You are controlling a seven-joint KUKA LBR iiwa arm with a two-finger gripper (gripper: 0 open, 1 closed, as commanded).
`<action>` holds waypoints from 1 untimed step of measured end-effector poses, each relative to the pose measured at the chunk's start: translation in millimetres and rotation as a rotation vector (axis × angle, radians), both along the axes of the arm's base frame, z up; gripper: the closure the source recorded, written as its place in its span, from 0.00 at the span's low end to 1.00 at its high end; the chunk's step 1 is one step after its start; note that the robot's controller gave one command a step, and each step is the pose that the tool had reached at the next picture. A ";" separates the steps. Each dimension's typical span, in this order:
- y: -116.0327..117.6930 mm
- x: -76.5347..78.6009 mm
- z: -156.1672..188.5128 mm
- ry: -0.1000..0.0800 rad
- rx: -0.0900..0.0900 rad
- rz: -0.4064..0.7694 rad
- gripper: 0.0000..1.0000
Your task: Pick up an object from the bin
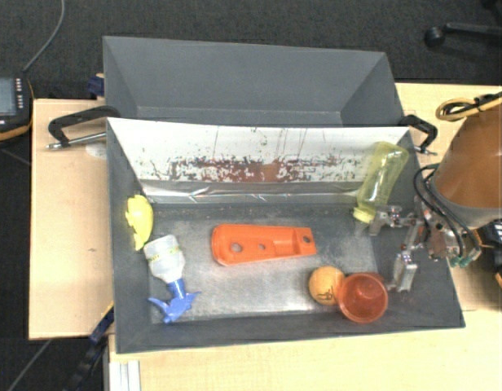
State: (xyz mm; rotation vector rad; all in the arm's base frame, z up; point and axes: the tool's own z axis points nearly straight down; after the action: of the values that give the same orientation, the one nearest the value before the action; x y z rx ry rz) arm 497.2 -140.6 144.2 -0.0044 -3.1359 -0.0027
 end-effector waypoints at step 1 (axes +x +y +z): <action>0.9 1.7 4.4 -0.008 -0.001 0.003 0.00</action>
Offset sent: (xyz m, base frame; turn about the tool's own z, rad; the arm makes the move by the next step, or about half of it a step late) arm 0.0089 0.0951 -0.0742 -0.0425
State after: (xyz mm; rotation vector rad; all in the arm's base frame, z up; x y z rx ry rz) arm 498.9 -139.7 148.6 -0.0001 -3.1435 -0.0005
